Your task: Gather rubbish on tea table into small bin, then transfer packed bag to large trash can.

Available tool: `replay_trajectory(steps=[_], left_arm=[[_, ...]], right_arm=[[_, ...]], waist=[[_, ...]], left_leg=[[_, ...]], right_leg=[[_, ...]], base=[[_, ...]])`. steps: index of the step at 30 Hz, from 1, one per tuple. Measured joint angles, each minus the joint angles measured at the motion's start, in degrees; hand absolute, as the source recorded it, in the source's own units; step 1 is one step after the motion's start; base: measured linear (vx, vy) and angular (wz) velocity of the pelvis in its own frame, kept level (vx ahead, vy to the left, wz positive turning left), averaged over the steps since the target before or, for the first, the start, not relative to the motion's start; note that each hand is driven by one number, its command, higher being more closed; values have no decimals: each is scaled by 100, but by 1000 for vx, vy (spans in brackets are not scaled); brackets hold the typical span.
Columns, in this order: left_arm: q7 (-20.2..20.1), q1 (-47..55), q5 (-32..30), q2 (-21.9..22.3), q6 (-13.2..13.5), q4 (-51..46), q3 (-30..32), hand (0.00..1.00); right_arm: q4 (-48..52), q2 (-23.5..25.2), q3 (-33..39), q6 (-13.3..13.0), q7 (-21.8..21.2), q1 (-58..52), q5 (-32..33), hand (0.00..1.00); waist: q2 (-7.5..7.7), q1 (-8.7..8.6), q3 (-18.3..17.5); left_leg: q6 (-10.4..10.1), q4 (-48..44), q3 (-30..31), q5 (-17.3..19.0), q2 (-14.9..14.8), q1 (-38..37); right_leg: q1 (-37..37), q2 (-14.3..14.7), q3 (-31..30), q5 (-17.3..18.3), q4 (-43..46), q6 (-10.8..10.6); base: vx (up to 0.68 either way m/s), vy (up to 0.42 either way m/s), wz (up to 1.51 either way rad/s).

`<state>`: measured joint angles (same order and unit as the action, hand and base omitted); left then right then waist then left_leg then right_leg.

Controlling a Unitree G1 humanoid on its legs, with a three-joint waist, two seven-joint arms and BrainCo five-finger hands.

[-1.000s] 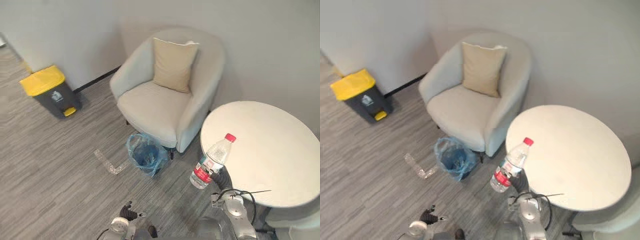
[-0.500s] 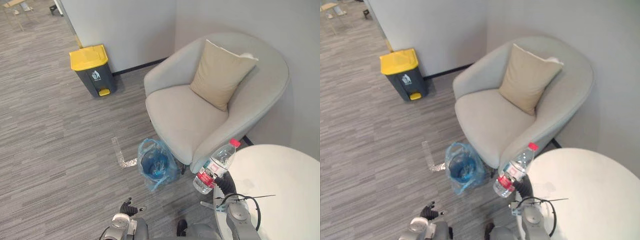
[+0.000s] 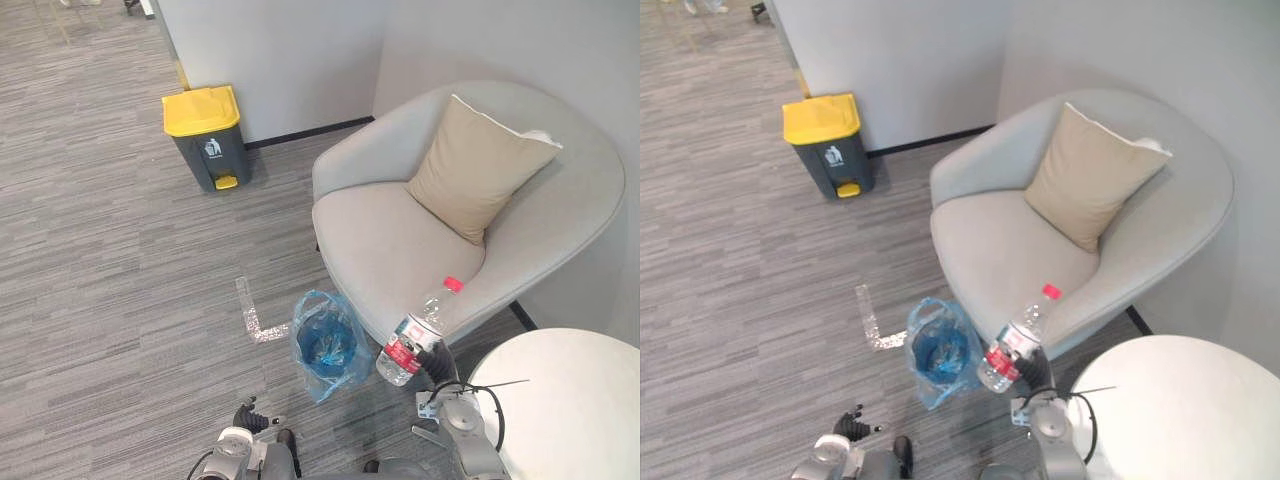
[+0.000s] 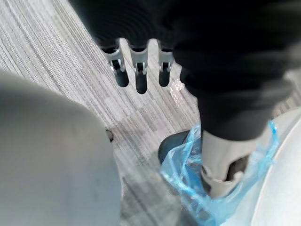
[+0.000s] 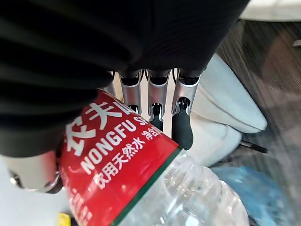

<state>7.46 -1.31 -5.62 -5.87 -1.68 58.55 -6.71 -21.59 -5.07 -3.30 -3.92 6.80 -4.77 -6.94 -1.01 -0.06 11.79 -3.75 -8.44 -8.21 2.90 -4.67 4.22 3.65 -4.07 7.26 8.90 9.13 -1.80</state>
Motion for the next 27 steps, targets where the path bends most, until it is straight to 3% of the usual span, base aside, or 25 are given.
replay_trajectory(steps=[5,8,18,22,27], left_arm=[[214,-469,336,-12,112,-90,75,0],[400,-848,716,-4,146,-256,215,0],[920,-1650,1472,161,320,-806,1023,0],[1058,-1796,1542,170,471,-1744,966,0],[1054,-1512,1645,319,656,-2797,940,0]], right_arm=[[-218,-349,-430,10,220,985,-351,100],[-209,-441,-610,30,393,1559,-483,100],[-399,-817,-886,244,923,3355,-880,100],[-478,-1125,-845,297,1126,4332,-873,100],[-704,-1659,-694,299,1244,4934,-795,100]], waist=[[-246,9,682],[-244,66,1052],[-157,369,1360],[-112,410,1507],[-86,650,1663]], left_leg=[[52,-768,23,-17,-129,1359],[115,-1313,120,11,-141,2351],[212,-2183,184,-166,-187,4804],[325,-2428,260,-366,-63,5809],[379,-2573,301,-421,103,6504]], right_leg=[[-1427,76,-134,65,887,-47],[-2487,-41,-105,395,1786,-25],[-5005,-350,196,614,3245,15],[-5984,-537,287,654,3721,2],[-6709,-787,343,792,4148,13]], base=[[-209,28,-8],[-306,7,23],[-161,11,21],[-55,44,26],[-45,21,26]])
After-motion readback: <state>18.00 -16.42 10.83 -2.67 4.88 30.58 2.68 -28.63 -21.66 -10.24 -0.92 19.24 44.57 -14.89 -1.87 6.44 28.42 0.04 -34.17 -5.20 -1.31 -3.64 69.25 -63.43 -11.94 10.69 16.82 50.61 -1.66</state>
